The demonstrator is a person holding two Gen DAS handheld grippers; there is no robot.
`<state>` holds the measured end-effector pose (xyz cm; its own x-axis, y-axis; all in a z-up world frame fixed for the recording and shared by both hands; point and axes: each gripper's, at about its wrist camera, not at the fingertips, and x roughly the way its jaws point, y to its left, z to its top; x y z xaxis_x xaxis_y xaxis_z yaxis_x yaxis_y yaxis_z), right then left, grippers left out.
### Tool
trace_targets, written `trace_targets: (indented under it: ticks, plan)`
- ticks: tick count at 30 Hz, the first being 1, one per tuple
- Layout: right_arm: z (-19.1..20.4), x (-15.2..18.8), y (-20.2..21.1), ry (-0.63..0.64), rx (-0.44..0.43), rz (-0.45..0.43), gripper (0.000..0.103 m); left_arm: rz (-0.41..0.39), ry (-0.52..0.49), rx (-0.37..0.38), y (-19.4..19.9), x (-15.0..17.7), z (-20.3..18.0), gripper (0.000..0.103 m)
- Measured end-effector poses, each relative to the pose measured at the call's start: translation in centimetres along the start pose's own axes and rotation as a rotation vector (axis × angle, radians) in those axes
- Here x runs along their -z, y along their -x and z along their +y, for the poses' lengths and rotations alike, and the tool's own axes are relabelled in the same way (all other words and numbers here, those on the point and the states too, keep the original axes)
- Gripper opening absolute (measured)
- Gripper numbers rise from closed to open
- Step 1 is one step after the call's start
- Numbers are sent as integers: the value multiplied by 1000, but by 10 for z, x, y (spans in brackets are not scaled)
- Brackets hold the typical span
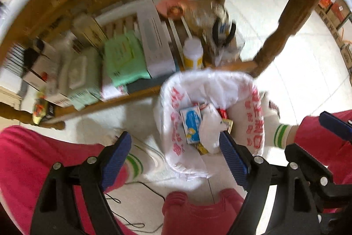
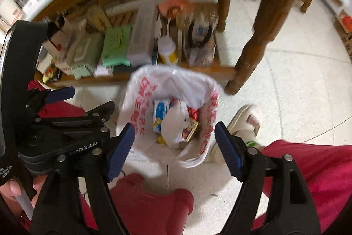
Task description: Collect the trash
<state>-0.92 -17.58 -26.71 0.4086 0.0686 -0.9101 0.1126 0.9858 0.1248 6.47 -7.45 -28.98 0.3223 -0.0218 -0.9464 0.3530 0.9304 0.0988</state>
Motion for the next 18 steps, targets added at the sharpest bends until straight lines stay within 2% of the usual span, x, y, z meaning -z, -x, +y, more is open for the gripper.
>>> trace_targets:
  ticks: [11, 18]
  plan:
    - [29, 1, 145, 59, 92, -402, 87, -358, 107, -66, 144, 5, 23, 89]
    - [43, 9, 227, 65, 114, -618, 96, -578, 174, -121, 238, 13, 36, 95]
